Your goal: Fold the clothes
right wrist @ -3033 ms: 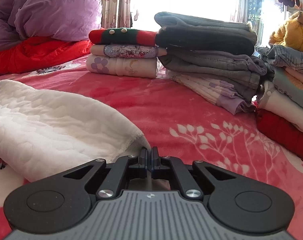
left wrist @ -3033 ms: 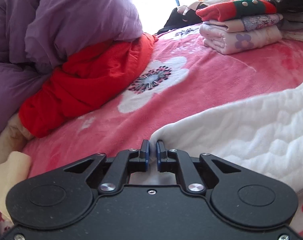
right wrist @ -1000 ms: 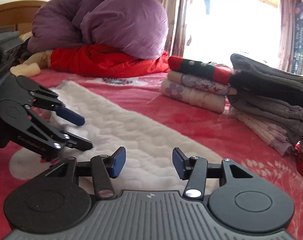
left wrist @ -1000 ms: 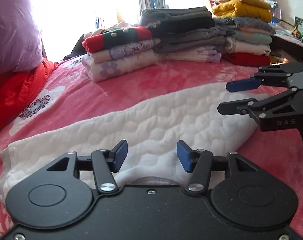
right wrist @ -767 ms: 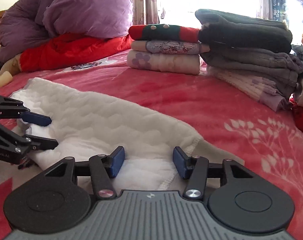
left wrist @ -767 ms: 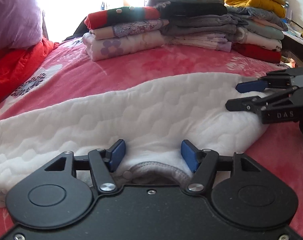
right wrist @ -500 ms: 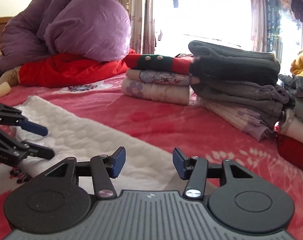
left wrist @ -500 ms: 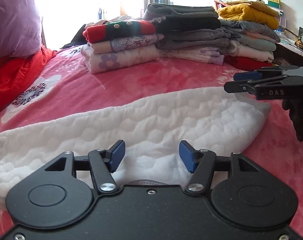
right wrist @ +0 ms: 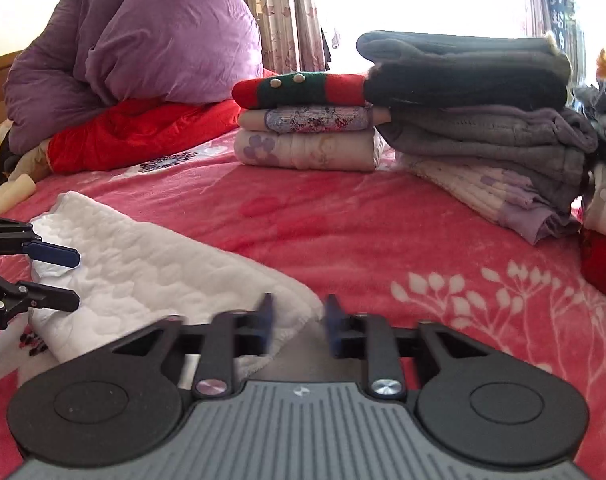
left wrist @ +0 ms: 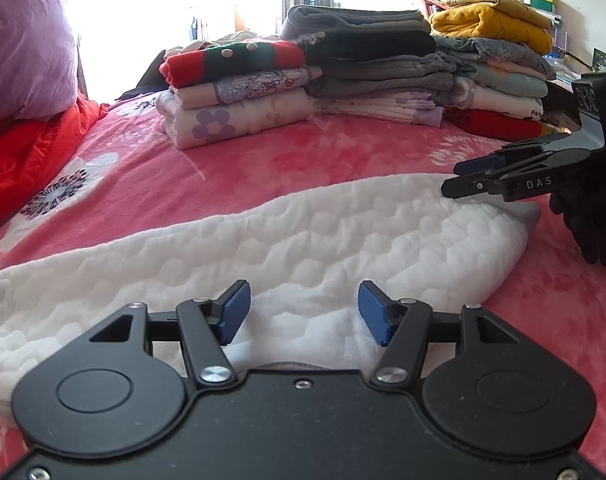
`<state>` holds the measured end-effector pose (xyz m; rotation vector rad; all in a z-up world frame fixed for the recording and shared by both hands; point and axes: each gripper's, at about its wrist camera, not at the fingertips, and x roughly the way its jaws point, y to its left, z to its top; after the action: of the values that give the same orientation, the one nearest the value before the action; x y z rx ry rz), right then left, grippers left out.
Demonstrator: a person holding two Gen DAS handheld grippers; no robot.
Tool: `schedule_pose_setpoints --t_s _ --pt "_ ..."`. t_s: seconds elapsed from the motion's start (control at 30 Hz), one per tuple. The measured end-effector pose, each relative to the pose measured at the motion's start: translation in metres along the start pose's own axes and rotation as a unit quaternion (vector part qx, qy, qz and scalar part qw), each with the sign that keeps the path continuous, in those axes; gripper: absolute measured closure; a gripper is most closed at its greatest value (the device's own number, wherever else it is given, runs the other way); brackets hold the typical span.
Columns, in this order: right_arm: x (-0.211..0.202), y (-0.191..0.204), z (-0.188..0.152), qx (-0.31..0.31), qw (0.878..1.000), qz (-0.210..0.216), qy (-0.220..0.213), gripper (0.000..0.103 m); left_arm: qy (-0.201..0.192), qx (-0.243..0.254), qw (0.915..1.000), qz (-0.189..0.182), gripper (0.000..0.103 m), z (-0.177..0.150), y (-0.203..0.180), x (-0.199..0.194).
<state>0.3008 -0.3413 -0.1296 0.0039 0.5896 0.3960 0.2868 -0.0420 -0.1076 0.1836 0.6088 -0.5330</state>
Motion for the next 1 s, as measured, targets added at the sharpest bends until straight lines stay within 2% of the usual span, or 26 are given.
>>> schedule_pose_setpoints --t_s 0.03,0.07,0.13,0.23,0.4,0.53,0.63,0.7,0.77,0.87,0.93,1.0 --pt "0.000 -0.001 -0.001 -0.001 1.000 0.000 0.001 0.048 0.000 0.001 1.0000 -0.001 0.043 0.000 0.000 0.000" --pt "0.001 -0.001 -0.001 -0.003 1.000 0.004 0.005 0.051 0.000 0.002 1.0000 -0.001 0.043 0.000 -0.001 0.000" --pt "0.002 0.000 0.000 -0.006 1.000 0.015 0.012 0.075 0.000 0.004 1.0000 0.000 0.043 0.000 -0.001 0.001" --pt "-0.001 0.007 0.004 -0.032 0.999 -0.013 0.004 0.096 0.001 0.008 1.0000 0.005 0.043 0.000 -0.001 0.001" --pt "-0.015 0.019 0.014 -0.061 0.997 -0.024 -0.040 0.097 0.000 0.006 0.9999 0.009 0.043 -0.001 0.000 0.000" --pt "-0.019 0.021 0.020 -0.063 0.995 -0.035 -0.069 0.097 -0.036 -0.002 0.9991 0.022 0.043 0.005 0.000 -0.008" --pt "-0.018 0.028 0.023 -0.080 0.990 -0.065 -0.091 0.097 -0.058 -0.017 0.9979 0.024 0.043 0.010 0.003 -0.009" --pt "-0.017 0.027 0.024 -0.075 0.989 -0.083 -0.100 0.098 -0.058 -0.022 0.9979 0.020 0.043 0.011 0.004 -0.005" --pt "-0.007 0.026 0.024 -0.072 0.990 -0.089 -0.087 0.098 -0.045 -0.019 0.9986 0.019 0.043 0.009 0.004 0.006" --pt "0.020 0.029 0.015 -0.075 0.992 -0.093 -0.037 0.097 0.007 -0.001 0.9987 0.051 0.040 -0.002 0.007 0.032" --pt "0.038 0.034 0.007 -0.091 0.990 -0.103 -0.003 0.097 0.001 -0.021 0.9986 0.048 0.040 -0.002 0.014 0.031" --pt "0.042 0.036 0.006 -0.097 0.989 -0.110 -0.003 0.097 -0.010 -0.026 0.9983 0.051 0.043 0.003 0.016 0.023"
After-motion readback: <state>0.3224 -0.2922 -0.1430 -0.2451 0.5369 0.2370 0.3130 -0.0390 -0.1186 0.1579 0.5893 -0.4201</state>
